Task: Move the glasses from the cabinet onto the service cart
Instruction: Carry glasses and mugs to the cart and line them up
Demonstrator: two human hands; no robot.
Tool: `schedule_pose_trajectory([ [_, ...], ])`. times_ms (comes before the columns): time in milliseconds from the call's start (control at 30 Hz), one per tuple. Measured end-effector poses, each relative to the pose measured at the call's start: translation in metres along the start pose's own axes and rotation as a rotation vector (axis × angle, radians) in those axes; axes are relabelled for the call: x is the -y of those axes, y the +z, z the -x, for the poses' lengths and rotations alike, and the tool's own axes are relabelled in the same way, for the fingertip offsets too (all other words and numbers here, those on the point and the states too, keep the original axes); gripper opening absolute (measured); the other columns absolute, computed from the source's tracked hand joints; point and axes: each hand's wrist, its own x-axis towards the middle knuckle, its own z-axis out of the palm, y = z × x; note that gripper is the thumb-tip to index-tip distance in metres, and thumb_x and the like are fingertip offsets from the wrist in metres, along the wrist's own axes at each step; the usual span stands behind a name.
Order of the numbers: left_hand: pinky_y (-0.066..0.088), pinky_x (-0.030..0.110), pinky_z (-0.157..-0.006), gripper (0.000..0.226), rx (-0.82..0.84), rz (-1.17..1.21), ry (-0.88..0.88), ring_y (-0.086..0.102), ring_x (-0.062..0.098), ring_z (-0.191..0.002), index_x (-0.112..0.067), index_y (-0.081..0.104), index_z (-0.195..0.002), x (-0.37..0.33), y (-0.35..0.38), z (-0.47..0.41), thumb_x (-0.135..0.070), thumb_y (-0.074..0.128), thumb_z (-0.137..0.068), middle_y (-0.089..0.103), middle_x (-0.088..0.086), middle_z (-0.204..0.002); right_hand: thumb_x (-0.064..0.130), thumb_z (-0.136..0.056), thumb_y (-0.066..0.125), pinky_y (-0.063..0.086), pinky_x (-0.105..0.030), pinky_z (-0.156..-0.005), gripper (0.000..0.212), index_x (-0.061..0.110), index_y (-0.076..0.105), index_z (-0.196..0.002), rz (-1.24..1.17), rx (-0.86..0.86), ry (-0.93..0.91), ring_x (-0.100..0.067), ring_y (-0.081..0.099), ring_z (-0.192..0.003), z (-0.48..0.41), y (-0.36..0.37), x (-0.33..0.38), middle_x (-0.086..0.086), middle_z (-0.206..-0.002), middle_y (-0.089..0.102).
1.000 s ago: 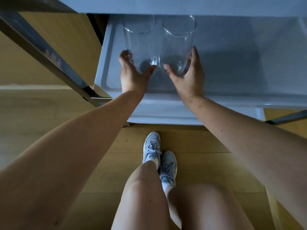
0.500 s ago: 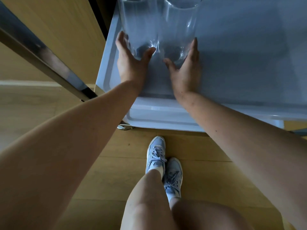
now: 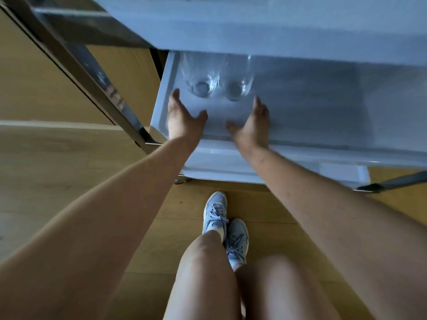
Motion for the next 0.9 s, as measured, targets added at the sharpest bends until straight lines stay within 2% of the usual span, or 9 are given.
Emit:
schedule_pose_trajectory([
  [67,0.031,0.033,-0.109,0.075,0.044,-0.062,0.013,0.035,0.024,-0.136,-0.011,0.023,-0.147,-0.008,-0.015,0.036,-0.019,0.066,-0.086,0.034,0.006,-0.149,0.023,-0.085,0.069,0.017,-0.02,-0.104,0.08,0.003,0.023,-0.147,-0.009,0.034,-0.013,-0.03,0.026,-0.14,0.038,-0.015,0.003,-0.022,-0.151,0.023],
  [167,0.032,0.026,-0.1,0.073,0.181,-0.132,0.036,0.036,0.023,-0.134,-0.014,0.022,-0.147,-0.027,-0.037,0.091,-0.017,0.063,-0.087,0.031,0.006,-0.15,0.026,-0.088,0.066,0.022,-0.018,-0.103,0.075,0.008,0.024,-0.147,-0.001,0.074,-0.007,-0.026,0.027,-0.14,0.093,-0.044,0.013,-0.014,-0.156,0.017],
  [267,0.037,0.031,-0.099,0.073,0.283,-0.2,0.088,0.039,0.024,-0.132,-0.019,0.023,-0.147,-0.05,-0.064,0.144,-0.022,0.064,-0.087,0.031,0.004,-0.15,0.033,-0.089,0.065,0.031,-0.033,-0.11,0.073,0.011,0.026,-0.146,0.041,0.068,-0.042,-0.025,0.03,-0.139,0.136,-0.079,0.024,-0.01,-0.155,0.019],
  [333,0.037,0.03,-0.095,0.072,0.31,-0.228,0.121,0.04,0.024,-0.131,-0.02,0.025,-0.147,-0.063,-0.08,0.173,-0.023,0.065,-0.087,0.032,0.004,-0.15,0.038,-0.088,0.065,0.031,-0.044,-0.111,0.074,0.013,0.027,-0.146,0.064,0.088,-0.026,-0.025,0.027,-0.141,0.158,-0.099,0.03,-0.009,-0.155,0.02],
  [467,0.039,0.028,-0.079,0.072,0.364,-0.297,0.202,0.048,0.023,-0.12,-0.026,0.024,-0.147,-0.091,-0.112,0.229,-0.025,0.064,-0.087,0.031,0.003,-0.15,0.044,-0.086,0.065,0.028,-0.049,-0.113,0.078,0.02,0.025,-0.148,0.139,0.131,0.0,-0.024,0.017,-0.144,0.208,-0.147,0.035,-0.005,-0.157,0.015],
  [533,0.039,0.029,-0.077,0.072,0.403,-0.343,0.236,0.05,0.023,-0.113,-0.026,0.023,-0.148,-0.108,-0.122,0.251,-0.026,0.063,-0.088,0.03,0.005,-0.151,0.045,-0.085,0.065,0.026,-0.051,-0.114,0.08,0.023,0.022,-0.149,0.165,0.154,0.011,-0.024,0.012,-0.146,0.228,-0.171,0.034,-0.003,-0.159,0.009],
  [667,0.041,0.03,-0.082,0.073,0.437,-0.419,0.345,0.049,0.029,-0.119,-0.026,0.023,-0.148,-0.151,-0.126,0.283,-0.029,0.064,-0.088,0.034,0.008,-0.148,0.047,-0.085,0.064,0.026,-0.053,-0.113,0.081,0.026,0.019,-0.15,0.203,0.141,0.005,-0.024,0.01,-0.146,0.254,-0.222,0.031,-0.001,-0.159,0.004],
  [800,0.04,0.033,-0.097,0.074,0.482,-0.43,0.464,0.044,0.027,-0.128,-0.024,0.027,-0.147,-0.203,-0.102,0.302,-0.028,0.066,-0.085,0.034,0.006,-0.15,0.049,-0.084,0.065,0.023,-0.052,-0.114,0.084,0.026,0.019,-0.15,0.267,0.129,-0.002,-0.023,0.007,-0.147,0.253,-0.274,0.019,-0.001,-0.159,0.004],
  [900,0.037,0.031,-0.098,0.072,0.515,-0.44,0.524,0.039,0.026,-0.133,-0.024,0.028,-0.147,-0.237,-0.073,0.305,-0.027,0.066,-0.085,0.034,0.005,-0.151,0.049,-0.082,0.067,0.025,-0.053,-0.113,0.086,0.024,0.02,-0.15,0.29,0.164,0.014,-0.022,0.012,-0.146,0.231,-0.306,0.007,-0.002,-0.158,0.01],
])
